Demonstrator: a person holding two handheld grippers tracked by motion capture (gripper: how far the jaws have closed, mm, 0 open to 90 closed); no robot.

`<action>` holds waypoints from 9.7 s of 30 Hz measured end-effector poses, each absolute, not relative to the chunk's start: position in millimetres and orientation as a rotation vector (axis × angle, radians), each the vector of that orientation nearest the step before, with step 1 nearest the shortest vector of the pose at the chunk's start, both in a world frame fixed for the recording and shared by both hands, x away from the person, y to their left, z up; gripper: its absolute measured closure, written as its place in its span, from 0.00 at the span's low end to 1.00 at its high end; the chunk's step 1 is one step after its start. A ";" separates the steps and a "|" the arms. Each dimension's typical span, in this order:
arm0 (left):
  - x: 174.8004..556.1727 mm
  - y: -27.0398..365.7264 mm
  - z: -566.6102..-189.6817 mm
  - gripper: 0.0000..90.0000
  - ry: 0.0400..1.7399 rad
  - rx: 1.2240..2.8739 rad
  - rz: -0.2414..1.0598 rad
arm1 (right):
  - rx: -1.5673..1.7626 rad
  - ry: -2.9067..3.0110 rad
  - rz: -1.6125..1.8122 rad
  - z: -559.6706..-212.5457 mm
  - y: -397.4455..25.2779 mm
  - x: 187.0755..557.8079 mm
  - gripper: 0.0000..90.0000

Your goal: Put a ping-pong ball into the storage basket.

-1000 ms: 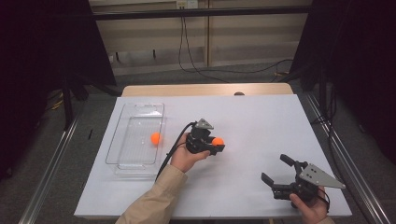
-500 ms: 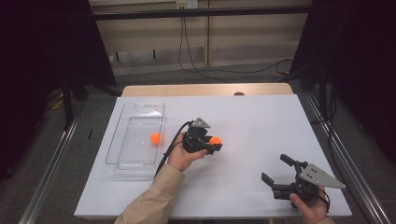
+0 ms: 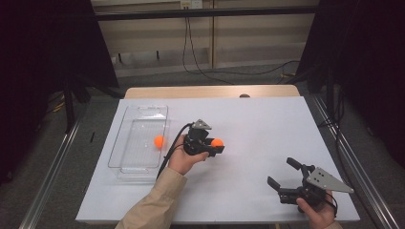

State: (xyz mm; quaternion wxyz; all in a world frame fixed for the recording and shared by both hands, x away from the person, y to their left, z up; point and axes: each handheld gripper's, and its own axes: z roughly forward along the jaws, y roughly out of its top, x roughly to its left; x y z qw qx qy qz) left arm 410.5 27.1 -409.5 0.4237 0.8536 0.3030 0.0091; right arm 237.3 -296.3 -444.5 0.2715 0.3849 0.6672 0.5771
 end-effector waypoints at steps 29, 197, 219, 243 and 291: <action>410.1 38.9 -402.1 0.57 0.779 2.127 0.016 | 1.037 1.790 1.555 -443.8 -296.6 237.0 0.03; 419.0 140.0 -360.9 0.57 0.998 1.969 0.162 | 1.036 1.783 1.570 -443.3 -296.1 238.7 0.03; 416.3 161.7 -356.6 0.57 1.040 1.937 0.211 | 1.041 1.777 1.576 -443.9 -296.3 239.9 0.03; 407.8 197.3 -355.0 0.57 1.096 1.911 0.303 | 1.039 1.777 1.584 -444.1 -294.8 241.8 0.03; 376.9 229.0 -367.3 0.21 1.114 1.736 0.443 | 1.037 1.774 1.573 -442.2 -295.0 236.9 0.03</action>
